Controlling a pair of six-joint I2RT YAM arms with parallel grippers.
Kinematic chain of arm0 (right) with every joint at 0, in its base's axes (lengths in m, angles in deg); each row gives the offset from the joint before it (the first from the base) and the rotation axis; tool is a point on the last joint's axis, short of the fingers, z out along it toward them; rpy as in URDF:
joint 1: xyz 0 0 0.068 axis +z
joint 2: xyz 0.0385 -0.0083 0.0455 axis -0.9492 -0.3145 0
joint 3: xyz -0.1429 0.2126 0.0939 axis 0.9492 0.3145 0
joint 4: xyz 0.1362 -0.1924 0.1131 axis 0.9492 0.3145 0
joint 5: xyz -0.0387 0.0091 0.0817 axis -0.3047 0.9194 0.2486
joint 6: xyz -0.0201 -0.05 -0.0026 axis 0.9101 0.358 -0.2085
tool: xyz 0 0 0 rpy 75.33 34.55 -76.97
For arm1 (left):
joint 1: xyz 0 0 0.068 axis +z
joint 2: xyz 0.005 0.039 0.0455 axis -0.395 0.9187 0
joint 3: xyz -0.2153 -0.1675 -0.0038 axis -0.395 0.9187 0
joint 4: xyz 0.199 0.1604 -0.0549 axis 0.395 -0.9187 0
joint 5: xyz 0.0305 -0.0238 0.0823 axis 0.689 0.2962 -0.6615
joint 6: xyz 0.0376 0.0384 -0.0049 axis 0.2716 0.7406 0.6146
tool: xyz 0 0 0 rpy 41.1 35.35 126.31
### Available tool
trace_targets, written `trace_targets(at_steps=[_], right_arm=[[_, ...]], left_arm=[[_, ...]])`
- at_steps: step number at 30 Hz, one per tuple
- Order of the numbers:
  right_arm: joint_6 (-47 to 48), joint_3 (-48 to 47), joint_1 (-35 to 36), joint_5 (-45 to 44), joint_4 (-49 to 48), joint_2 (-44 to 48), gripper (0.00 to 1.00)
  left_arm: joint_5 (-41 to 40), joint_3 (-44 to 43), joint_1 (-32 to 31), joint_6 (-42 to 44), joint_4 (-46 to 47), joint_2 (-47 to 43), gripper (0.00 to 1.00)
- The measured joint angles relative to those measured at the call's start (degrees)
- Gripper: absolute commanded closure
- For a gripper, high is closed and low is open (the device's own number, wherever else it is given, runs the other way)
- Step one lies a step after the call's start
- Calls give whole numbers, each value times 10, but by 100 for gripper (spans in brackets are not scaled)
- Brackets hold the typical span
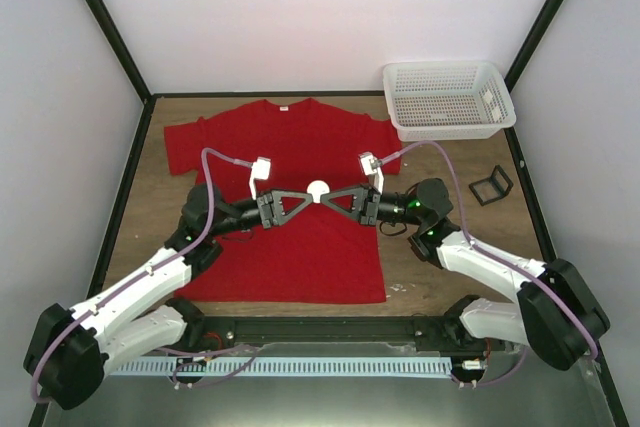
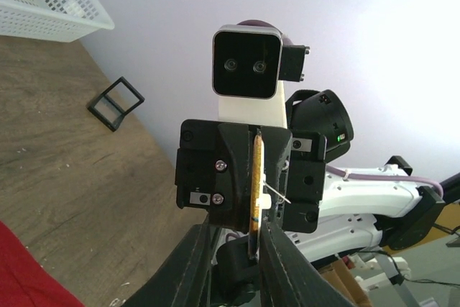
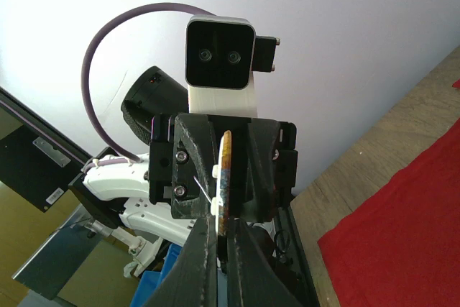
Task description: Pin the brooch onto the clothing
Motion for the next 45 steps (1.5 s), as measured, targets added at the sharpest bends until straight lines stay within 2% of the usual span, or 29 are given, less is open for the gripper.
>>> trace_targets(at_steps=[7,12,25,26,28,30,32,34,35,40,45], right_arm=[[0,0,0,0,-4,-7,99],[0,0,0,0,-5,-13,99],[34,0,2,-9,34,-1,97],[42,0,3,-9,40,0,90],[68,-3,4,-12,73,4,66],[106,-11,2,-26,130,12,53],[158,-27,0,-54,200,22,35],[215,-41,0,-91,266,37,5],[236,-42,0,-108,287,46,1],[334,-42,0,-192,378,55,0],[363,-75,0,-253,435,-39,0]], left_arm=[[2,0,0,-8,8,2,88],[4,0,0,-9,10,5,100],[-4,0,-2,10,-29,-15,100],[-5,0,-2,12,-36,-17,100],[-10,0,-2,18,-57,-24,100],[-21,-2,5,27,-86,-37,100],[-35,-6,17,40,-129,-52,100],[-53,-14,37,54,-179,-65,100],[-63,-16,47,60,-200,-71,100],[-124,-39,98,110,-344,-90,100],[-155,-73,114,152,-426,-90,100]])
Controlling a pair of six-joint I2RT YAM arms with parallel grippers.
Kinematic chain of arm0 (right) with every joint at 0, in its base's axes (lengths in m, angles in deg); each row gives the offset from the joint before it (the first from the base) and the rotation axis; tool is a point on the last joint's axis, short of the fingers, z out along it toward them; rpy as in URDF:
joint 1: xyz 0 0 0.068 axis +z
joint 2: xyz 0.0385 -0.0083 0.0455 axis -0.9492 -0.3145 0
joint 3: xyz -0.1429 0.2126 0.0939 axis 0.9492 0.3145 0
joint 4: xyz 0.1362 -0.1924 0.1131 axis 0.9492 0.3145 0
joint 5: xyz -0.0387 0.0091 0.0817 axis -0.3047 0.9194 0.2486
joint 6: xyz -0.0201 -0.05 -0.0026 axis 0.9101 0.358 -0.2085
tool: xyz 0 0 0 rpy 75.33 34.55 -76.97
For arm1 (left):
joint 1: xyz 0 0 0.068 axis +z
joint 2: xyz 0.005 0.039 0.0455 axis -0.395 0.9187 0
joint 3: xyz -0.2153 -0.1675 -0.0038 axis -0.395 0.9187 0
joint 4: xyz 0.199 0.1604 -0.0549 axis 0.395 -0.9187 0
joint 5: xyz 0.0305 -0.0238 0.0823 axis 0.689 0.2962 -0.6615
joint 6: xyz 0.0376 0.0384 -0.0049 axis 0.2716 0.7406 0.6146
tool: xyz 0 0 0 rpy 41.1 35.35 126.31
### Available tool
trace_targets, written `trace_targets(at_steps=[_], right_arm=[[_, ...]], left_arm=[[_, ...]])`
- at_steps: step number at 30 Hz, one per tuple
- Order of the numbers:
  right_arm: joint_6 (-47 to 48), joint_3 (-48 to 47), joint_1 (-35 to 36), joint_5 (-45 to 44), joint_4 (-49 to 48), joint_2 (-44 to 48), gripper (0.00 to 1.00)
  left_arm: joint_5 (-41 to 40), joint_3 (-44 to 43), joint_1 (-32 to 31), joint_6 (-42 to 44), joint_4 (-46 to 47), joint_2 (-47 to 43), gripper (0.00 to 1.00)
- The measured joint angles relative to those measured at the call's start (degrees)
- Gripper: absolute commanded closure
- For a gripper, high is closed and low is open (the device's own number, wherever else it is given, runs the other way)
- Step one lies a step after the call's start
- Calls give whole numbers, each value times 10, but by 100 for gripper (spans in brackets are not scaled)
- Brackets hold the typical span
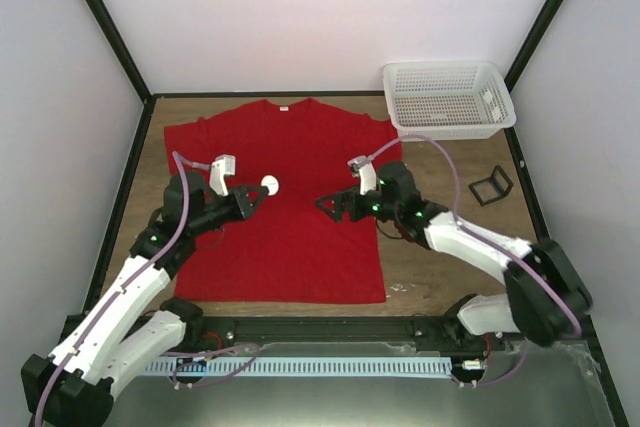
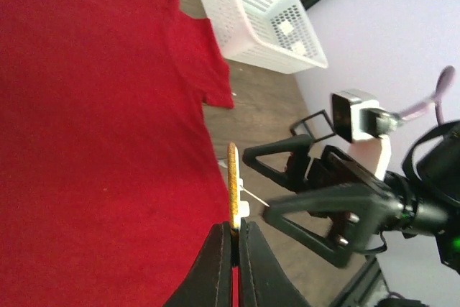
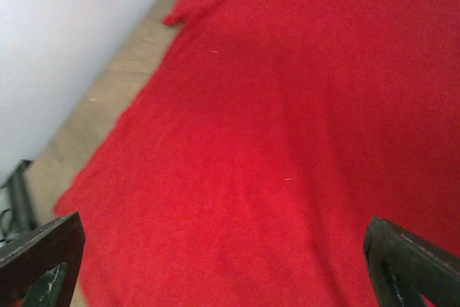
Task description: Pin the brooch onto the clothing
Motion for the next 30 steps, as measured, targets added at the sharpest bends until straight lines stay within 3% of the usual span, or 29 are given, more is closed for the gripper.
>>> trace_targets(at_steps=[7,13,19,30], right_arm=[[3,-206,0,-52,96,-256,0],[12,-276,-8,-75,149,-364,0],[14,-261,-21,-82,149,-373,0],[19,-160,-61,-83,89,-310,0]], left_arm=[[-39,-45,15,50,-88,0,100],[-65,-71,18,82,-137,2,100],[-91,-97,19,109,-156,12,100],[-122,-136,21,152,-179,40,100]])
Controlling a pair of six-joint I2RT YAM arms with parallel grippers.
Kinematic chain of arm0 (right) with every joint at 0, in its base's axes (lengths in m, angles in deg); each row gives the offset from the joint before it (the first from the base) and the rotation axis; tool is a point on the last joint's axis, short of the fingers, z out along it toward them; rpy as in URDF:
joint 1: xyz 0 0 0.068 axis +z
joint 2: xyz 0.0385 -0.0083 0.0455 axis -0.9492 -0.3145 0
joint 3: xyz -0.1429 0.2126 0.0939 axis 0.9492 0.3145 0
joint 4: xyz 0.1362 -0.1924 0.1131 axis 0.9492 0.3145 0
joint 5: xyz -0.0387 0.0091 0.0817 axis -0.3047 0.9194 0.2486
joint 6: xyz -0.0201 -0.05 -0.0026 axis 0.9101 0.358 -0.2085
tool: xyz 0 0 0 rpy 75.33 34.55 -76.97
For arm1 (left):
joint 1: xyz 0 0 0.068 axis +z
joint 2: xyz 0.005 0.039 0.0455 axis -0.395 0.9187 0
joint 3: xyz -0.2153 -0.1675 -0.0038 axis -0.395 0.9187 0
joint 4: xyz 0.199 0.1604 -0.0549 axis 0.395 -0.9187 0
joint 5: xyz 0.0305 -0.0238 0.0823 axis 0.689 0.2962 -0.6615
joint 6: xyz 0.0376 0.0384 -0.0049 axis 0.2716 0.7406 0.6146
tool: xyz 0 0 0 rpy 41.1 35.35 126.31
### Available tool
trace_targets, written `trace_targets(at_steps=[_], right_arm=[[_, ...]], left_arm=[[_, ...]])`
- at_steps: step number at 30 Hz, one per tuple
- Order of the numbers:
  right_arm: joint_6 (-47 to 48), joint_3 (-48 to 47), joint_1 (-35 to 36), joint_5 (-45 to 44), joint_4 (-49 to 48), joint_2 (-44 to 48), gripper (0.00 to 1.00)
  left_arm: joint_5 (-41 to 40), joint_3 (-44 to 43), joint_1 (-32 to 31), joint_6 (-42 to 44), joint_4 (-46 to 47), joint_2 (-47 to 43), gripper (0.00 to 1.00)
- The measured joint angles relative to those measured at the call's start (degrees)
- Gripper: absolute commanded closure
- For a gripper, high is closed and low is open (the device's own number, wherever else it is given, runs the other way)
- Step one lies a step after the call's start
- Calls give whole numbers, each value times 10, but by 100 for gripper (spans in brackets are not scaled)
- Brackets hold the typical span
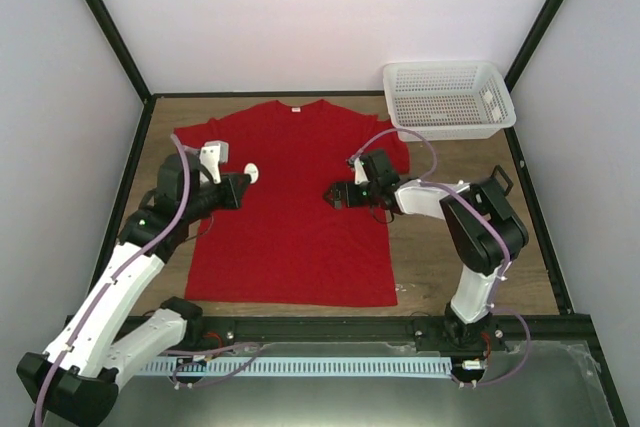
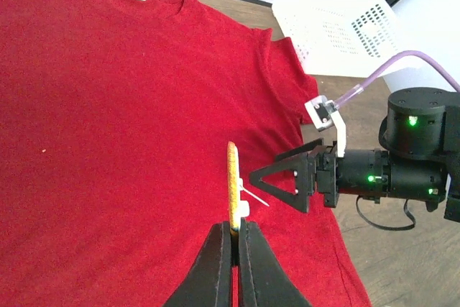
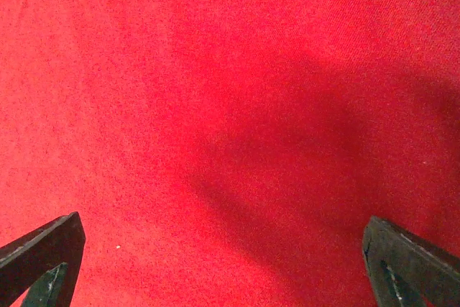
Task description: Pin the brooch onto the clothing
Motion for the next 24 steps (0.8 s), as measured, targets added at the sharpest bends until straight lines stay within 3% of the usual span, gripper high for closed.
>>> trace_targets(at_steps=[5,9,16,21,24], right_arm=[[7,-5,-2,14,23,6,0],[6,-62,-2,40,54,-4,0],[42,-237,-2,115,17,-94,2],[112,-282,-2,195,4,-126,19],[148,-287,-2,284,16,-123,21]], left_arm=[[0,-5,2,3,-1,18,100],[21,-19,22,0,1,64,100],[152,-68,136,-10,27,242,100],[235,-89,165,17,36,321,100],[294,-86,164,34,56,321,100]])
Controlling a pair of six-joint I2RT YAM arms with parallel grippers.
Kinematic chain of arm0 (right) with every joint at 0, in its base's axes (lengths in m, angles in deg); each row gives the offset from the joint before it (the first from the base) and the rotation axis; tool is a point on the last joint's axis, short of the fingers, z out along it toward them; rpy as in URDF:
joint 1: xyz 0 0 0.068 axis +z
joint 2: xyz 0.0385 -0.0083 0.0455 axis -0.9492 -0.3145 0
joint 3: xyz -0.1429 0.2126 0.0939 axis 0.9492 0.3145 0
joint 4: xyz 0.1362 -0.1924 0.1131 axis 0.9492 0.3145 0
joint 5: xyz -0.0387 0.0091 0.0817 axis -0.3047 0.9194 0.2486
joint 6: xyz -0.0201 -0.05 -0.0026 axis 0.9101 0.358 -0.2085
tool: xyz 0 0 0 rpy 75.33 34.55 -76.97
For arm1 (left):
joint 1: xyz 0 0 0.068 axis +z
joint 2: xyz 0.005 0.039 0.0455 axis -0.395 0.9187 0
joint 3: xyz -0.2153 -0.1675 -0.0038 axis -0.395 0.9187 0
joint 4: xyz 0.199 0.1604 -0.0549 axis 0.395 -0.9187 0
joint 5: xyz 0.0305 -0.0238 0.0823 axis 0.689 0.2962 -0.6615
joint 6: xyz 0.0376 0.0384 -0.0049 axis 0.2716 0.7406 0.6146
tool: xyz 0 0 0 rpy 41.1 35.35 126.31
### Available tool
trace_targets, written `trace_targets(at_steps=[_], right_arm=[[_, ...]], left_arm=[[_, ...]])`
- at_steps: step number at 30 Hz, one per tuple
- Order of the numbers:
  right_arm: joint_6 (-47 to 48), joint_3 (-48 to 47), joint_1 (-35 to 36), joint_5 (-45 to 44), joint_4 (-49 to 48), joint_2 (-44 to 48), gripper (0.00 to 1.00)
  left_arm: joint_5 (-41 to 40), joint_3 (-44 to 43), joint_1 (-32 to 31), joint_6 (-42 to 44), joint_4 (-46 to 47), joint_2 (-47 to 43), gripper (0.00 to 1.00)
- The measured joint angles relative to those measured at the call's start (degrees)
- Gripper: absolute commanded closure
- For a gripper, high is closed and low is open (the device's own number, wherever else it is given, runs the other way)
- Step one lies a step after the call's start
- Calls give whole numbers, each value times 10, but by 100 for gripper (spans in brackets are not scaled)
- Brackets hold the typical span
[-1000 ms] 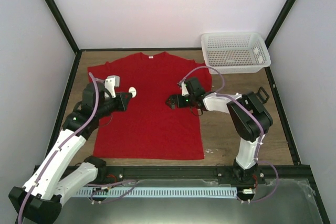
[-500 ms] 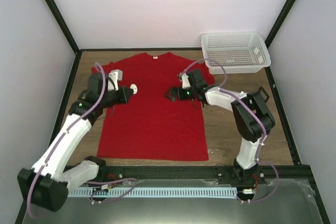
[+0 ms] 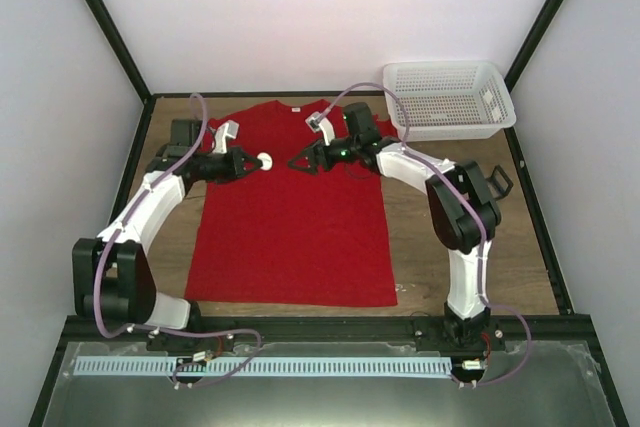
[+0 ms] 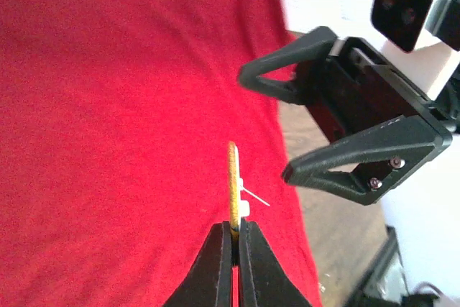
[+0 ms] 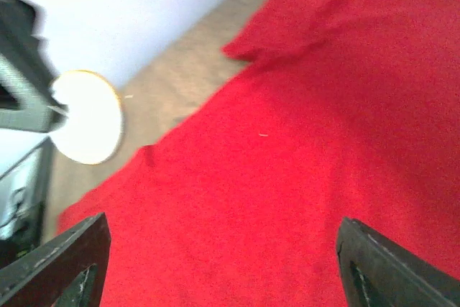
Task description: Pin the brooch onto the clothing
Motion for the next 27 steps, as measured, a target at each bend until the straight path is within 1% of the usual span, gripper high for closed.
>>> trace_targets(at_steps=[2,4,6,8,11,15,18,20,23,24,27], right_arm=[[16,13,1,49,-2,18,24],[29,43,2,87,1,55,28],[43,74,2,120,5,101,33],[57,103,2,141,8,150,40],[82,153,2,168,5,226,51],[134,219,3,198,-5,289,60],[174,249,4,208,0,298,65],[193,250,4,220,7,291,70],[214,250,4,243,9,284,80],[222,250,4,248,10,280,82],[236,245,5,262,21,264,82]], left_arm=[[36,9,-1,11,17,-9,100],[69,31,-6,23,33,-30,100],[80,54,-22,39,38,-53,100],[72,68,-59,64,32,-75,100],[60,73,-132,116,17,-102,100],[61,76,-176,169,5,-118,100],[62,76,-197,201,-7,-118,100],[63,78,-208,218,-15,-118,100],[67,83,-213,236,-26,-118,100],[68,85,-213,240,-29,-118,100],[71,87,-213,248,-32,-118,100]])
